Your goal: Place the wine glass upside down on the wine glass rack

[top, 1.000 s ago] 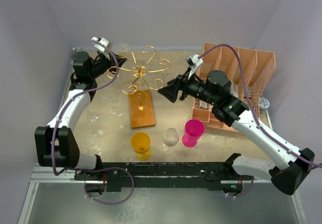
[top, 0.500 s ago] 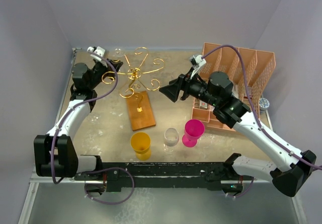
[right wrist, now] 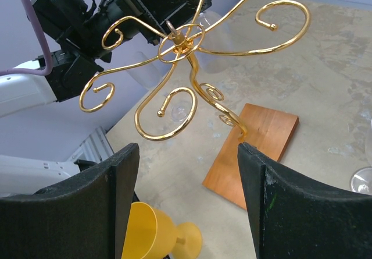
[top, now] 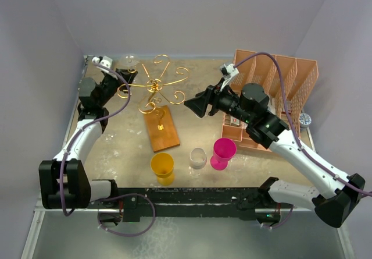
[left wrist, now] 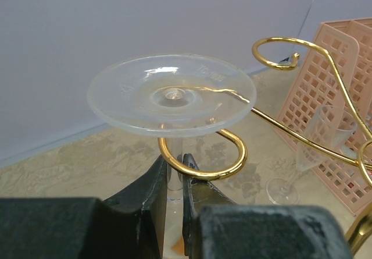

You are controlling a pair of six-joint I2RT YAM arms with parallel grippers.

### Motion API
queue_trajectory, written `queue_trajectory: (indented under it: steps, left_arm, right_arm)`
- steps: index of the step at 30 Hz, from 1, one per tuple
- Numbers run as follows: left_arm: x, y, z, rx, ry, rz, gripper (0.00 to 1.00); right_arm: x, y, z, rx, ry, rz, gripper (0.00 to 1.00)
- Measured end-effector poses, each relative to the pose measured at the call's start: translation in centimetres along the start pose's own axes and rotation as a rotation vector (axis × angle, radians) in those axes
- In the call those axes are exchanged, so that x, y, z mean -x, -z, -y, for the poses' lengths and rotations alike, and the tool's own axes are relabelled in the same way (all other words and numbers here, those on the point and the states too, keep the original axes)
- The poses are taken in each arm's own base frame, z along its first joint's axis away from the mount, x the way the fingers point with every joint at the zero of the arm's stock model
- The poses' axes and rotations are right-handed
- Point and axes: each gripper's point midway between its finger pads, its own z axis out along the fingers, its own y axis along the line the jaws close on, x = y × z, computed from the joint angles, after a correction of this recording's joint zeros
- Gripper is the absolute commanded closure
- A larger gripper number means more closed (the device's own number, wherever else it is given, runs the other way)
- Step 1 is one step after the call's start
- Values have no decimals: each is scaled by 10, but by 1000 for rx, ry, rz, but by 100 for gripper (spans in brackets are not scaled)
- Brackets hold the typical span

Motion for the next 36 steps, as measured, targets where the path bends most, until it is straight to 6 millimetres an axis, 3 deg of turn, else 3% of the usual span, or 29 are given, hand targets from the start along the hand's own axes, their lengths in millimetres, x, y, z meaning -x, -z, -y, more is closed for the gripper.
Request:
queue_trajectory:
  steps: [10,21,31,36]
  left_arm:
    - [13,11,-7,-105,54,8,99]
    - [12,15,3,-152,54,-10,79]
    - [20,23,1,-106,30,-3,70]
    - [9,30,-9,-46,5,-67,69]
  right_arm:
    - [2,0,-1,3,-3,7,29]
    - [5,-1,-3,10,-3,22,29]
    - [5,-1,-2,11,-3,24,29]
    - [8,-1,0,-6,-1,37,28]
